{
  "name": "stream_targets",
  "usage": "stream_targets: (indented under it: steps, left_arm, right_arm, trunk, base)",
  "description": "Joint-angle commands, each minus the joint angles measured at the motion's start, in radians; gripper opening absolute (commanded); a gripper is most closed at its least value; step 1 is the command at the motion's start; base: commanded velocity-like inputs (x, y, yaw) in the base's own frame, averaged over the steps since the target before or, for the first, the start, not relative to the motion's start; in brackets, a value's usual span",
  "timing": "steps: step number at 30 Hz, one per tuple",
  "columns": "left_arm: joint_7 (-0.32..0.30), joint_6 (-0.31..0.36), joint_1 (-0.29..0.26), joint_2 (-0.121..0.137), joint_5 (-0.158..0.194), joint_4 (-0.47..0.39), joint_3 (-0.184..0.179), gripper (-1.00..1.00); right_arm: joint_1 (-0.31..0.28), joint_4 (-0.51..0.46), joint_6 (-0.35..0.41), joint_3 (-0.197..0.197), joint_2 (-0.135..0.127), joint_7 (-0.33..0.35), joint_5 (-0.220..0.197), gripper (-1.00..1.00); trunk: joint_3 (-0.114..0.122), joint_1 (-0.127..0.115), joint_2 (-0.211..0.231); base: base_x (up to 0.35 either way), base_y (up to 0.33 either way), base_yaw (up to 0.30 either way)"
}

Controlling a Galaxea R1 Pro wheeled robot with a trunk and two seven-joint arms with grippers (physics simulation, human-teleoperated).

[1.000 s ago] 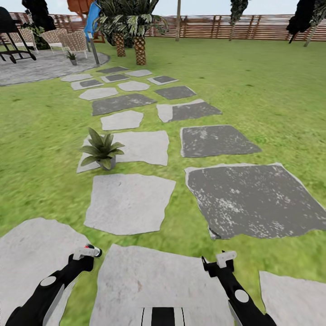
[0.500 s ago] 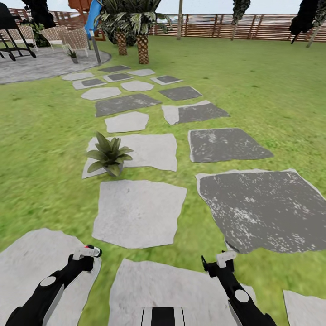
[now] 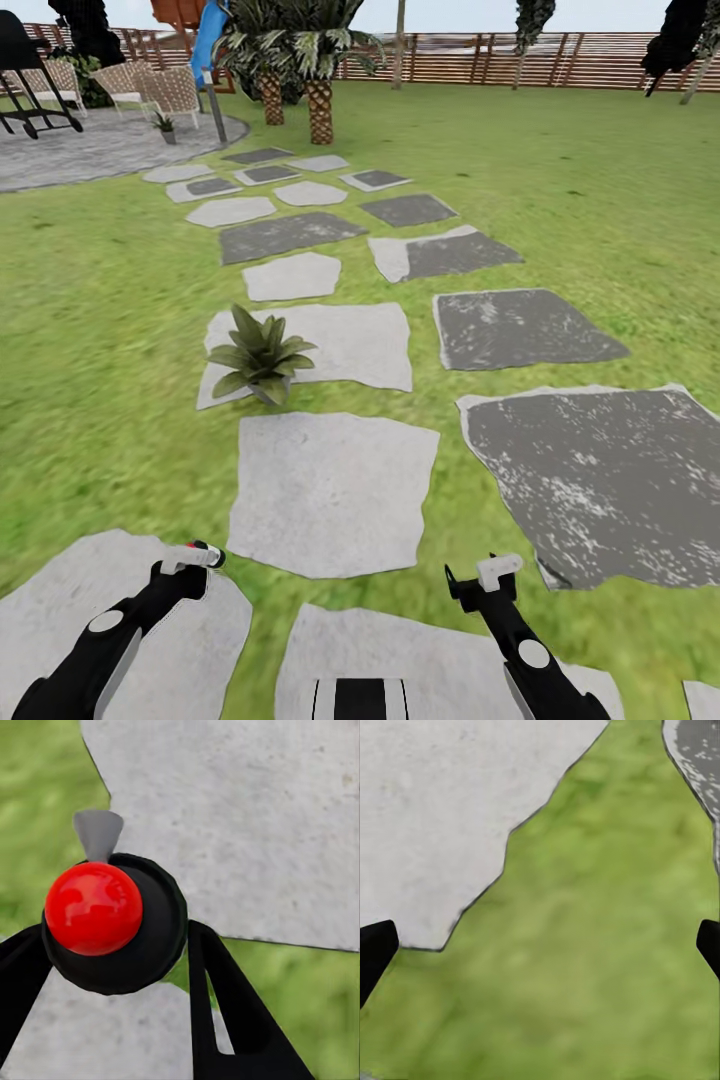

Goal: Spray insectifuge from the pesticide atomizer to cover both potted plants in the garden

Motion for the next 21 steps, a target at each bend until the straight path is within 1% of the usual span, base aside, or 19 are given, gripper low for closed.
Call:
stream_targets:
  steps: [1, 9, 16, 21]
  left_arm:
    - [-0.006, -0.002, -0.001, -0.001, -0.002, 0.001, 0.003, -1.00]
    - [-0.006, -0.002, -0.001, -0.001, -0.002, 0.001, 0.003, -1.00]
    - [-0.006, -0.002, 0.000, -0.001, -0.002, 0.001, 0.003, -1.00]
    - [-0.006, -0.004, 0.000, -0.001, -0.004, -0.019, -0.006, -1.00]
  right_arm:
    - [0.000, 0.000, -0.002, 0.001, -0.001, 0.001, 0.005, 1.00]
    - [0.000, 0.005, -0.002, 0.001, -0.001, 0.001, 0.005, 1.00]
    - [0.000, 0.006, -0.002, 0.001, -0.001, 0.001, 0.006, 1.00]
    - [0.000, 0.006, -0.002, 0.001, -0.001, 0.001, 0.006, 1.00]
  trunk:
    - [-0.001, 0.000, 0.000]
    - [0.000, 0.000, 0.000]
    - [0.008, 0.000, 0.000]
    - [0.011, 0.000, 0.000]
  base:
    - [0.183, 0.253, 0.000]
    - [0.182, 0.256, 0.000]
    - [0.175, 0.251, 0.000]
    - [0.048, 0.072, 0.000]
